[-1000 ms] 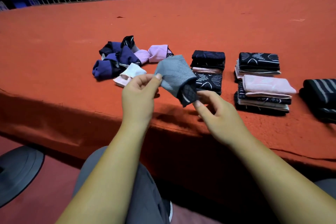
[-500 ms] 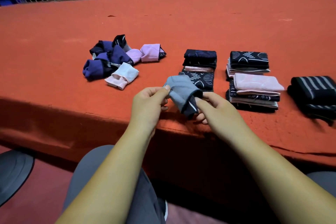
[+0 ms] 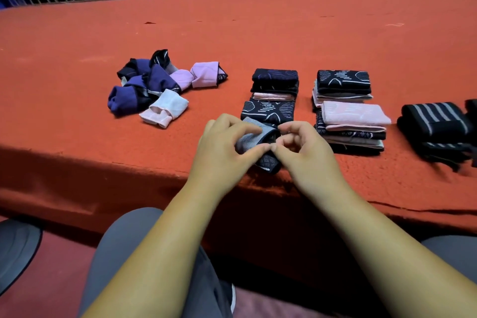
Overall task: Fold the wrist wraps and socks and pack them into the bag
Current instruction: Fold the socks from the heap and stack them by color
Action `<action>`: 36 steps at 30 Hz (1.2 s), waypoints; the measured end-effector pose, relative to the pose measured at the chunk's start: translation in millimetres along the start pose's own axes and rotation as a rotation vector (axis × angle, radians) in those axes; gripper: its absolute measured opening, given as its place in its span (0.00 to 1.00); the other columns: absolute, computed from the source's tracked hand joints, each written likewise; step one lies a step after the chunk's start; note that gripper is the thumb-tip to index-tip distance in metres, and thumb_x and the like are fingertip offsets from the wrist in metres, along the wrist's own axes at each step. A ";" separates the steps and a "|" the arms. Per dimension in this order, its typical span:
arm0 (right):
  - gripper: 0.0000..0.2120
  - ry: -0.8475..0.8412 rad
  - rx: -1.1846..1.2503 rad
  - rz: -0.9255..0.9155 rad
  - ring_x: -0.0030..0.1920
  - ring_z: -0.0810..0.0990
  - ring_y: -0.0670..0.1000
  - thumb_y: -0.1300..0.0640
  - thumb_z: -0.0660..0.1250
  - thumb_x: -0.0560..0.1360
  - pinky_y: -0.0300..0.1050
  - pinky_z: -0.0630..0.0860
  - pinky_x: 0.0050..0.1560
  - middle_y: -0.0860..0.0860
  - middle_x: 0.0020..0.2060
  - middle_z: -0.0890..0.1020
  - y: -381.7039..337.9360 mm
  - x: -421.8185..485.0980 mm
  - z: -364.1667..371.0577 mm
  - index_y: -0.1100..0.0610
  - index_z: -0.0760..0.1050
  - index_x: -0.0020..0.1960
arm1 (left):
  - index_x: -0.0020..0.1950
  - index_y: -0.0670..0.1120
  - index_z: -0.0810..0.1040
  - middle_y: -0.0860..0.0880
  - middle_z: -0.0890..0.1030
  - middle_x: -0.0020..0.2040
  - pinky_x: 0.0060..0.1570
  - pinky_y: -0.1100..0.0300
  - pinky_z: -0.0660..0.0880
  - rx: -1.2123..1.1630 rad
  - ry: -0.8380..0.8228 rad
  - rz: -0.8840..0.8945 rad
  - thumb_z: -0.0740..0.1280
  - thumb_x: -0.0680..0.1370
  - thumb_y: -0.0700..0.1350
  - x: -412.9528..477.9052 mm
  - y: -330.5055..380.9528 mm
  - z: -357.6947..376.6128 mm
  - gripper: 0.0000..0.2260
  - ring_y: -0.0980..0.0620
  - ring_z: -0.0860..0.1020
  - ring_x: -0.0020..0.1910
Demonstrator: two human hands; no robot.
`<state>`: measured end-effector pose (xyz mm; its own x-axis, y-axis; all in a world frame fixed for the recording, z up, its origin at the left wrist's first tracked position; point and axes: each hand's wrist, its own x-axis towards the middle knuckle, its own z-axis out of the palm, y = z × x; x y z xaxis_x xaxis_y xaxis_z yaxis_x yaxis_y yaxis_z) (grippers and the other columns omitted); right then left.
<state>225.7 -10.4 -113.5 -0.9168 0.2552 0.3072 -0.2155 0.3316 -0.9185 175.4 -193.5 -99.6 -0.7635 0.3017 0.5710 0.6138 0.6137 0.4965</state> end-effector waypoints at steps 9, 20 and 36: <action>0.11 -0.052 -0.285 -0.105 0.47 0.76 0.35 0.62 0.66 0.84 0.24 0.66 0.51 0.43 0.50 0.80 -4.0 -6.2 -15.4 0.54 0.74 0.65 | 0.43 0.49 0.82 0.51 0.81 0.44 0.51 0.55 0.72 -0.051 0.214 -0.296 0.70 0.80 0.45 9.9 -29.6 -14.5 0.06 0.54 0.77 0.44; 0.07 0.254 -0.362 -0.144 0.49 0.72 0.46 0.64 0.61 0.85 0.40 0.62 0.48 0.50 0.49 0.79 -4.1 -3.2 -40.8 0.60 0.76 0.60 | 0.32 0.47 0.81 0.54 0.79 0.31 0.41 0.56 0.70 -0.442 0.537 -0.775 0.68 0.77 0.50 31.8 -95.7 -56.2 0.15 0.52 0.76 0.37; 0.15 -0.289 -0.274 -0.535 0.56 0.81 0.56 0.71 0.61 0.66 0.51 0.75 0.59 0.50 0.50 0.81 -13.9 -17.0 -52.6 0.57 0.79 0.46 | 0.56 0.52 0.83 0.45 0.86 0.46 0.43 0.65 0.76 -0.363 -0.220 -0.456 0.76 0.79 0.56 1.0 -50.5 -47.8 0.11 0.58 0.80 0.39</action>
<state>261.9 28.4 -92.9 -0.7685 -0.2498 0.5891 -0.6077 0.5730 -0.5498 153.2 -259.1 -92.9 -0.9648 0.2340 0.1202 0.2154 0.4408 0.8714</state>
